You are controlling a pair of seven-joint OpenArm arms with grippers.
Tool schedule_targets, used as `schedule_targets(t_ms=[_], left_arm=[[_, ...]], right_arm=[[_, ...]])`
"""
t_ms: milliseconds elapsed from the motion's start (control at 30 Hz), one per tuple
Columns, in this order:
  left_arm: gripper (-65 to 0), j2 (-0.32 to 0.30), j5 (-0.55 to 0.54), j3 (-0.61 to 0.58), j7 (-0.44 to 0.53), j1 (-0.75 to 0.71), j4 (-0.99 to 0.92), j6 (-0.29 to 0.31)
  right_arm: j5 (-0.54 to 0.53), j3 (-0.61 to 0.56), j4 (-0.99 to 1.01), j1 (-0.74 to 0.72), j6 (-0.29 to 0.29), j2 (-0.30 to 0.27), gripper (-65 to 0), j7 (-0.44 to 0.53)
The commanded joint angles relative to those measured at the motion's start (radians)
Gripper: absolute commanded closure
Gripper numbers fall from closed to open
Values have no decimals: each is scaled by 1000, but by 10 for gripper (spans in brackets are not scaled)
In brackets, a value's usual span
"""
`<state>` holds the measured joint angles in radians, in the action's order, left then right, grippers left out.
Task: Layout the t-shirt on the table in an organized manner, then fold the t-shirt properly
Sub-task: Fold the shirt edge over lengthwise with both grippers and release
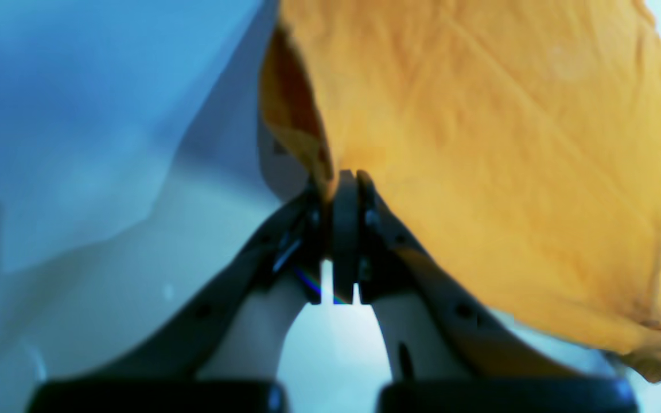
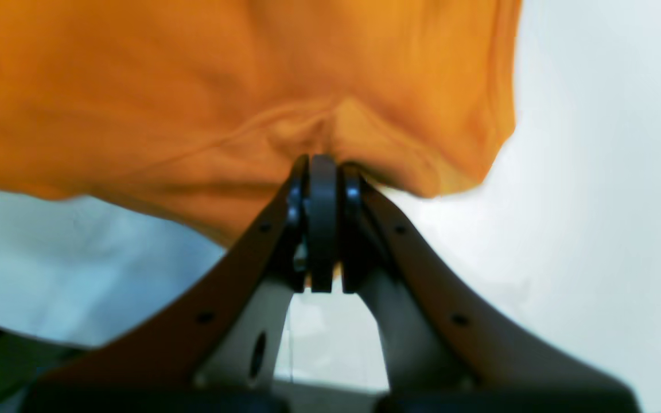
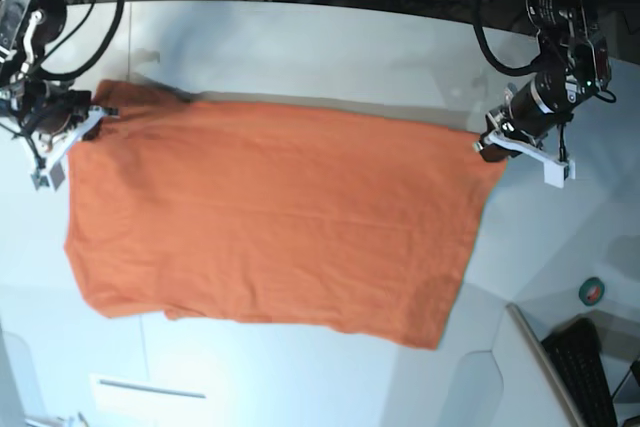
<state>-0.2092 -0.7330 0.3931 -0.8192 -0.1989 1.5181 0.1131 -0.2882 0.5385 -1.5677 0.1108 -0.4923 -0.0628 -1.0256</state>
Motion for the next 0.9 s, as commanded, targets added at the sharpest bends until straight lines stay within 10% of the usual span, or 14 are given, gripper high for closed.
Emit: schedule_targets(t_ms=[0,867], left_arm=[[0,-6,-13,4,16,20,-1,10],[0,11,-9,5,19,306,-294,10]], right_arm=[[-6,1,0,-29,17,-13,0,-8],[-6,-56,341,-279,34,-84,0,89]])
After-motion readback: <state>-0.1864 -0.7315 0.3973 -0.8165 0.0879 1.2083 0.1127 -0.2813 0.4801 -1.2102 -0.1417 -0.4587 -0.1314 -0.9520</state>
